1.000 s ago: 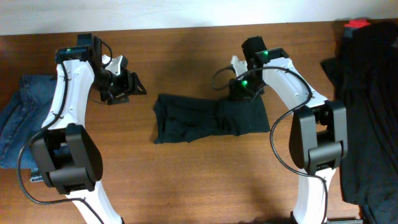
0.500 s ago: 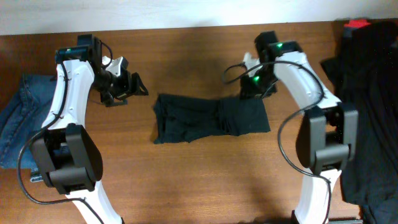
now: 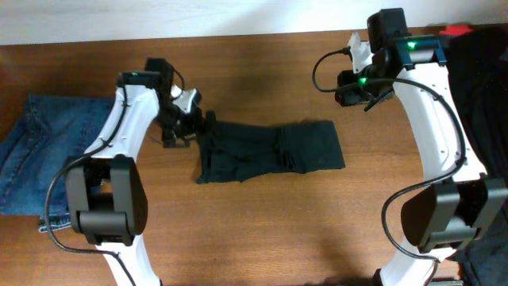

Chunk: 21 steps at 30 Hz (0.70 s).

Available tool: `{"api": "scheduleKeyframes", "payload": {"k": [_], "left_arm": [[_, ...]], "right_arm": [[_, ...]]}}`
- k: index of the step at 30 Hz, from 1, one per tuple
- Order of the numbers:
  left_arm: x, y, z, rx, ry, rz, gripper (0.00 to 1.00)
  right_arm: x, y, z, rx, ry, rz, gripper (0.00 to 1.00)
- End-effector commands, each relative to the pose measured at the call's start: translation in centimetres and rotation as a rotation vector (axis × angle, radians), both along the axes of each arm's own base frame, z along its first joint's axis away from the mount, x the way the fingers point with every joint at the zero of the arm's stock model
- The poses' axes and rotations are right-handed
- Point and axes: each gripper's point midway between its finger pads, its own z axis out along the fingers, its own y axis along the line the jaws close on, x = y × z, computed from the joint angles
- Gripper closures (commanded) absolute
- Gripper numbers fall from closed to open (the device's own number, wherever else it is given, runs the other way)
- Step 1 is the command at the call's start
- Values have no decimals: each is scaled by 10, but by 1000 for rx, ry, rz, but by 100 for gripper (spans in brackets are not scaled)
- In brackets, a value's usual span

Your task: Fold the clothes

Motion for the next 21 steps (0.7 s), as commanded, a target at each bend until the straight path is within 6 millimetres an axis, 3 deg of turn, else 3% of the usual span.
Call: {"api": "scheduleKeyframes", "payload": {"k": [1,14,19,21], "left_arm": [[-11,12,-17,44,32,31,1],[-39,-16,-52,-119,96,31,1],[-35,-34,-46,-231,67,23,2],[-34,-40,-47,-238,57,18,7]], "right_arm": [[0,-7,0,-31,0,1,55],[-1,-7,-1,-30,4,1,55],[-1,-7,-1,-30,4,2,55],[-2,-6,-1,-30,8,2,55]]}}
